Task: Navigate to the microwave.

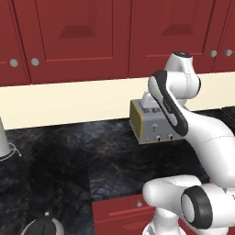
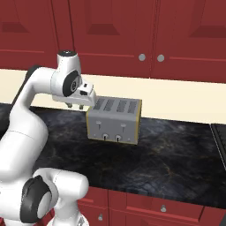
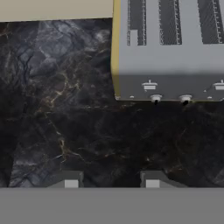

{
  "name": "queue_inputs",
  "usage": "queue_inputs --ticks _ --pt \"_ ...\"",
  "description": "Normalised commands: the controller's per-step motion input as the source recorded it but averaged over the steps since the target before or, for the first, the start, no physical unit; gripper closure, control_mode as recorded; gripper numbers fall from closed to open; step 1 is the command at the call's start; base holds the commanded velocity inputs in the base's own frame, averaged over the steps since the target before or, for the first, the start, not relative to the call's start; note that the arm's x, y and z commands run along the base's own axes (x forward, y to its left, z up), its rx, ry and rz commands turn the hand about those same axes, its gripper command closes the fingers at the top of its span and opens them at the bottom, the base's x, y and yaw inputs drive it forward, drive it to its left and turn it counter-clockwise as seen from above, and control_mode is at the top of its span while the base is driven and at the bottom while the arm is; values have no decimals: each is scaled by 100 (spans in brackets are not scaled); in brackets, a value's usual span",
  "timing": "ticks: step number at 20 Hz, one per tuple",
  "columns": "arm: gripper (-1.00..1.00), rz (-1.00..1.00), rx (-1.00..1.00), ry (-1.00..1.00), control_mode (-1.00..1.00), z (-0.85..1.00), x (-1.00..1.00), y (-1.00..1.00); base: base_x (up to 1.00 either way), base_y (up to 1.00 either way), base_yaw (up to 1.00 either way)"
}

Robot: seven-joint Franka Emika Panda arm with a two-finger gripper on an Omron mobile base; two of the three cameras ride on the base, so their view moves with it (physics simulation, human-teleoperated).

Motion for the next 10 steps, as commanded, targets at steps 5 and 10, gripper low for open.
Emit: queue_inputs --ticks 5,10 --pt "-100 -1 0 -1 -100 0 -49 0 0 0 0" --pt "-100 -3 0 -3 -100 0 -100 0 0 0 0"
